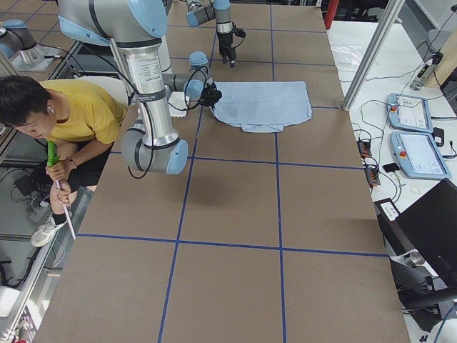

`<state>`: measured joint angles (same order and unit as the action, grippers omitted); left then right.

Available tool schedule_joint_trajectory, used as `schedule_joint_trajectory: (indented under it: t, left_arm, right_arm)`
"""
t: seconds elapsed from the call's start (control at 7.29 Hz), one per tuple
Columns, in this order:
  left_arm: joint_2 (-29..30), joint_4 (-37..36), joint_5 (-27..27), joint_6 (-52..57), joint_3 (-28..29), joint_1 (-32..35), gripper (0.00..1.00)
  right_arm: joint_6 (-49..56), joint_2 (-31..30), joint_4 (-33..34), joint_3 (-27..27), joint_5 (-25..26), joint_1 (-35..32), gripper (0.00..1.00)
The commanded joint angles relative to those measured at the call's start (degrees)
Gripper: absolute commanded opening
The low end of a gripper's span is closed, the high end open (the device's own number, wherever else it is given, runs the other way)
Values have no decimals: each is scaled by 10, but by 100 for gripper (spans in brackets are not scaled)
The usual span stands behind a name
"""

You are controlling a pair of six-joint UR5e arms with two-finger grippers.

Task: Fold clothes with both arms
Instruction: 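Bring the left gripper to the other near corner of the shirt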

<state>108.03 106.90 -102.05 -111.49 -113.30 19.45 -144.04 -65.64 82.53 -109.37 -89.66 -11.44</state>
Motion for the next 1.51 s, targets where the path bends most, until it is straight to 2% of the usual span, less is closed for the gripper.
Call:
schedule_joint_trajectory:
  t: [0.0,0.41,0.96,1.1,1.24,1.37]
  left_arm:
    - [-2,1,2,-15,26,-29,93]
    - [2,1,1,-15,27,-35,83]
    - [11,1,1,-15,47,-50,81]
    - [11,1,1,-15,47,-50,73]
    - [10,1,2,-16,47,-50,42]
    - [11,1,1,-16,47,-50,0]
  right_arm:
    - [3,0,0,0,1,0,0]
    - [3,1,0,0,1,0,0]
    - [3,1,0,0,1,0,0]
    - [3,1,0,0,1,0,0]
    - [3,1,0,0,1,0,0]
    - [3,1,0,0,1,0,0]
